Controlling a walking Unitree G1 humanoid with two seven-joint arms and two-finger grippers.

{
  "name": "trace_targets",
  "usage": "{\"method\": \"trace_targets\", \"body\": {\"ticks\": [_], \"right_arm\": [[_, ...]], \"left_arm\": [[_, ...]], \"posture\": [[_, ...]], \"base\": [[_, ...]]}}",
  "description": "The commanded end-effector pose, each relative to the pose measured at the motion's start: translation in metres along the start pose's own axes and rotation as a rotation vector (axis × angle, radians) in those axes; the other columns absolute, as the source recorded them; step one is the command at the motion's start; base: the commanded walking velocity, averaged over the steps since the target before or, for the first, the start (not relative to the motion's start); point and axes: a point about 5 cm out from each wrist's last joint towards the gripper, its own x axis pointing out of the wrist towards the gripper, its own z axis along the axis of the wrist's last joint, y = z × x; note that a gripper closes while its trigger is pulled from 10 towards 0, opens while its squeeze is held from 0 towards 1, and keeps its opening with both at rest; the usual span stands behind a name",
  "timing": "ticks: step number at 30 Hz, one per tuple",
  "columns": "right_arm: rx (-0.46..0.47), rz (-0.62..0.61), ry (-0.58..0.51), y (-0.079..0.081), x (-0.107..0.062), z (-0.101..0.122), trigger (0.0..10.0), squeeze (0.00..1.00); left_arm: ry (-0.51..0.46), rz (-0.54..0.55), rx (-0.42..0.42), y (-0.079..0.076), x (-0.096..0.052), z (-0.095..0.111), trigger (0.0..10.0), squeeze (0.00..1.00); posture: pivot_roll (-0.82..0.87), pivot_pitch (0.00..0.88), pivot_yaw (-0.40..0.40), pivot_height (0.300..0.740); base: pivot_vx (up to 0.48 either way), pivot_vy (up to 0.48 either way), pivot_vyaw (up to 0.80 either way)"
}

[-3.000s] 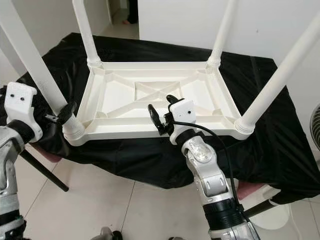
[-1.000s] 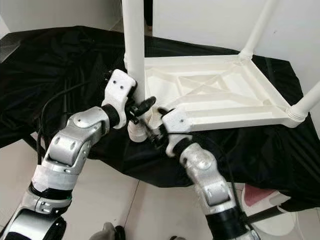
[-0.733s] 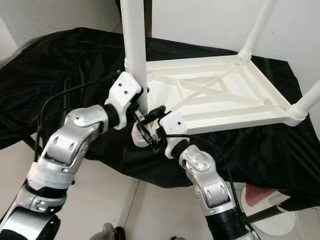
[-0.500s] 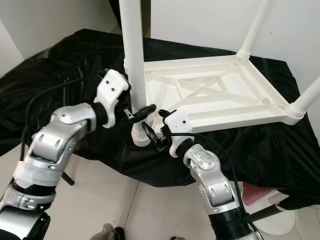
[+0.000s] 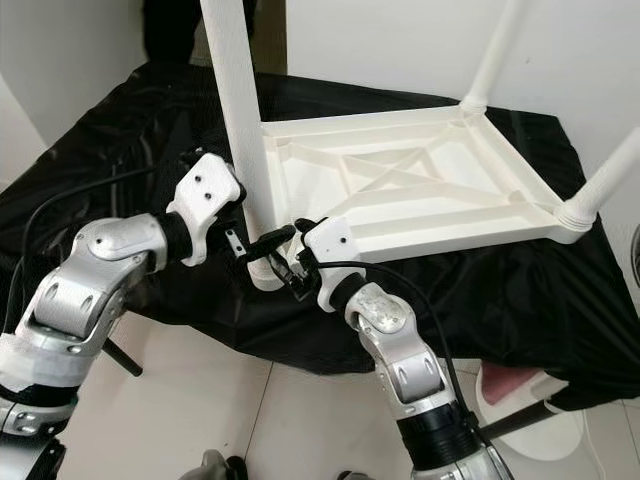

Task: Building children table

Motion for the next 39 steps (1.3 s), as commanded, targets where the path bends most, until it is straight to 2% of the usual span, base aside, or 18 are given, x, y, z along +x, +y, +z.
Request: {"method": "trace_targets", "body": {"ticks": [1, 2, 3, 6, 9, 11, 12, 13, 15, 16, 21, 25, 27, 32, 34, 37, 38, 39], "right_arm": [[-0.005, 0.006, -0.027, 0.001, 0.005, 0.005, 10.0, 0.0], [-0.005, 0.006, -0.027, 0.001, 0.005, 0.005, 10.0, 0.0], [-0.005, 0.004, -0.027, 0.001, 0.005, 0.005, 10.0, 0.0], [-0.003, 0.001, -0.028, 0.0, 0.006, 0.004, 10.0, 0.0], [-0.002, 0.001, -0.028, 0.0, 0.006, 0.004, 10.0, 0.0], [-0.003, 0.0, -0.029, -0.001, 0.007, 0.004, 10.0, 0.0], [-0.005, -0.003, -0.031, -0.002, 0.007, 0.005, 10.0, 0.0], [-0.005, -0.003, -0.031, -0.002, 0.007, 0.005, 10.0, 0.0], [-0.004, -0.011, -0.035, -0.003, 0.007, 0.005, 10.0, 0.0], [-0.003, -0.013, -0.036, -0.003, 0.007, 0.005, 10.0, 0.0], [-0.001, -0.005, -0.038, -0.001, 0.008, 0.005, 10.0, 0.0], [0.002, 0.017, -0.059, 0.008, 0.019, 0.01, 10.0, 0.0], [0.007, 0.025, -0.081, 0.014, 0.029, 0.014, 10.0, 0.0], [0.021, 0.005, -0.111, 0.017, 0.04, 0.021, 10.0, 0.0], [0.02, -0.008, -0.123, 0.017, 0.042, 0.024, 10.0, 0.0], [0.012, -0.013, -0.126, 0.017, 0.043, 0.025, 10.0, 0.0], [0.0, -0.033, -0.119, 0.015, 0.045, 0.025, 10.0, 0.0], [0.0, -0.033, -0.119, 0.015, 0.045, 0.025, 10.0, 0.0]], "left_arm": [[-0.177, 0.093, -0.081, 0.012, -0.009, 0.019, 10.0, 0.0], [-0.177, 0.093, -0.081, 0.012, -0.009, 0.019, 10.0, 0.0], [-0.24, 0.098, -0.111, 0.013, -0.011, 0.026, 10.0, 0.0], [-0.345, 0.048, -0.149, 0.012, -0.013, 0.04, 10.0, 0.0], [-0.368, 0.056, -0.149, 0.013, -0.012, 0.044, 10.0, 0.0], [-0.37, 0.1, -0.145, 0.018, -0.011, 0.045, 10.0, 0.0], [-0.347, 0.213, -0.12, 0.03, -0.011, 0.043, 10.0, 0.0], [-0.347, 0.213, -0.12, 0.03, -0.011, 0.043, 10.0, 0.0], [-0.363, 0.283, -0.136, 0.043, -0.018, 0.041, 10.0, 0.0], [-0.4, 0.261, -0.179, 0.046, -0.024, 0.042, 10.0, 0.0], [-0.481, 0.165, -0.212, 0.048, -0.04, 0.05, 10.0, 0.0], [-0.468, 0.155, -0.12, 0.057, -0.048, 0.057, 10.0, 0.0], [-0.536, 0.228, -0.093, 0.073, -0.053, 0.074, 10.0, 0.0], [-0.597, 0.311, -0.095, 0.083, -0.06, 0.083, 10.0, 0.0], [-0.607, 0.387, -0.153, 0.088, -0.064, 0.076, 10.0, 0.0], [-0.609, 0.427, -0.195, 0.091, -0.066, 0.071, 10.0, 0.0], [-0.478, 0.435, -0.122, 0.089, -0.067, 0.057, 10.0, 0.0], [-0.478, 0.435, -0.122, 0.089, -0.067, 0.057, 10.0, 0.0]], "posture": [[0.01, 0.125, 0.025, 0.74], [0.01, 0.125, 0.025, 0.74], [0.01, 0.125, 0.025, 0.74], [0.01, 0.122, 0.017, 0.74], [0.01, 0.122, 0.018, 0.74], [0.01, 0.12, 0.02, 0.74], [0.0, 0.12, 0.021, 0.74], [0.0, 0.12, 0.021, 0.74], [0.0, 0.119, 0.024, 0.74], [0.0, 0.119, 0.022, 0.74], [0.0, 0.118, 0.021, 0.74], [0.0, 0.114, 0.018, 0.74], [0.0, 0.11, 0.017, 0.74], [0.0, 0.104, 0.019, 0.74], [0.0, 0.103, 0.018, 0.74], [0.0, 0.104, 0.018, 0.74], [0.0, 0.103, 0.017, 0.74], [0.0, 0.103, 0.017, 0.74]], "base": [[0.0, 0.0, 0.0], [0.0, 0.0, 0.0], [0.0, 0.0, 0.0], [0.0, 0.0, 0.0], [0.0, 0.0, 0.0], [0.0, 0.0, 0.0], [0.0, 0.0, 0.0], [0.0, 0.0, 0.0], [0.0, 0.0, 0.0], [0.0, 0.0, 0.0], [0.0, 0.0, 0.0], [0.0, 0.0, 0.0], [0.0, 0.0, 0.0], [0.0, 0.0, 0.0], [0.0, 0.0, 0.0], [0.0, 0.0, 0.0], [0.0, 0.0, 0.0], [0.0, 0.0, 0.0]]}}
